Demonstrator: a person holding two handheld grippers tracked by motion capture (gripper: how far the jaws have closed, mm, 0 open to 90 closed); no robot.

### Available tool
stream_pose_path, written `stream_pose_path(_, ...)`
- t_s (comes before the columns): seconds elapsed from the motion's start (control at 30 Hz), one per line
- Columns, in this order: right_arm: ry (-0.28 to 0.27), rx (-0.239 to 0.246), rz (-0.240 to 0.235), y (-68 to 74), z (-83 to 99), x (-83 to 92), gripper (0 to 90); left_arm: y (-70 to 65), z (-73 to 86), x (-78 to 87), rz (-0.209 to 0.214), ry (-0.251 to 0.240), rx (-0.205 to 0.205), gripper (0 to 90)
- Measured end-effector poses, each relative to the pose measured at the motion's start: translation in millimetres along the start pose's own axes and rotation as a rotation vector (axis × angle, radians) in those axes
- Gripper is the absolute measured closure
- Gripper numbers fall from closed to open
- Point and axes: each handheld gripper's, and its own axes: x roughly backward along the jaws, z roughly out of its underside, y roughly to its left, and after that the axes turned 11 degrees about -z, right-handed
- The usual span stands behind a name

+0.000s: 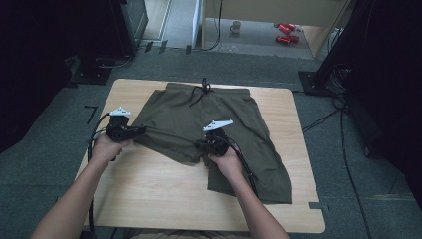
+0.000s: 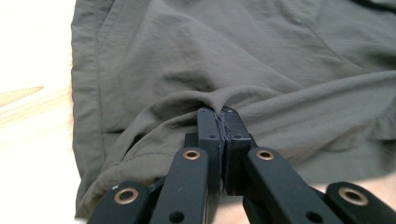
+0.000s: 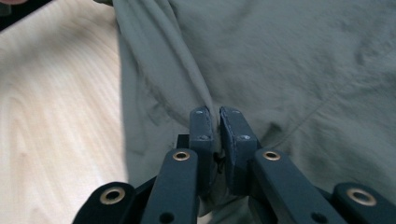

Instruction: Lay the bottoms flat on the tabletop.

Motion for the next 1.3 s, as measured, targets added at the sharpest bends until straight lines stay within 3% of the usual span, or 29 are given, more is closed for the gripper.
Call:
stream_pose_path(0.13,0.003,-0.014,0.016,-8.4,3.1,-5.3,79.4,3.5,-1.0,-13.8,-0.006,0.001,0.023,86.4)
stream_pose_path(0.17,0.009,-0.016,0.036,-12.4,5.1,-8.3,74.6,4.5,-1.3,-16.8,-0.007,-0.002,0.038,80.5)
stream_pose_path(0.2,0.009,-0.016,0.036,-12.4,5.1,-8.3,74.6,5.0,-1.8,-18.7,-0.012,-0.006,0.044,80.5)
stream_pose_path(0.33,0.006,-0.04,0.051,-14.7,5.5,-7.4,67.5,2.8,-4.7,-15.4,0.004,-0.03,0.049,71.9)
stream_pose_path(0.47,-0.033,0.007,0.063,-5.5,-0.8,2.9,63.0,-0.5,-8.1,-3.5,0.009,-0.051,0.022,62.2)
stream_pose_path(0.67,-0.092,0.027,0.048,12.3,-10.0,17.1,60.8,2.0,-8.5,15.1,0.003,-0.068,0.023,55.9)
stream_pose_path(0.93,-0.079,0.067,0.005,35.5,-5.4,21.0,60.3,7.8,7.8,41.1,-0.029,-0.107,0.025,50.1)
stream_pose_path(1.0,-0.072,0.073,-0.003,39.8,-1.5,19.5,58.9,9.4,14.8,42.7,-0.042,-0.099,0.016,48.8)
stream_pose_path(1.13,-0.04,0.093,0.004,44.5,4.6,11.0,55.8,12.8,27.6,41.2,-0.046,-0.089,0.038,47.6)
stream_pose_path(1.3,0.005,0.109,0.017,45.4,10.5,-0.6,54.3,9.9,37.5,35.6,-0.047,-0.074,0.019,44.0)
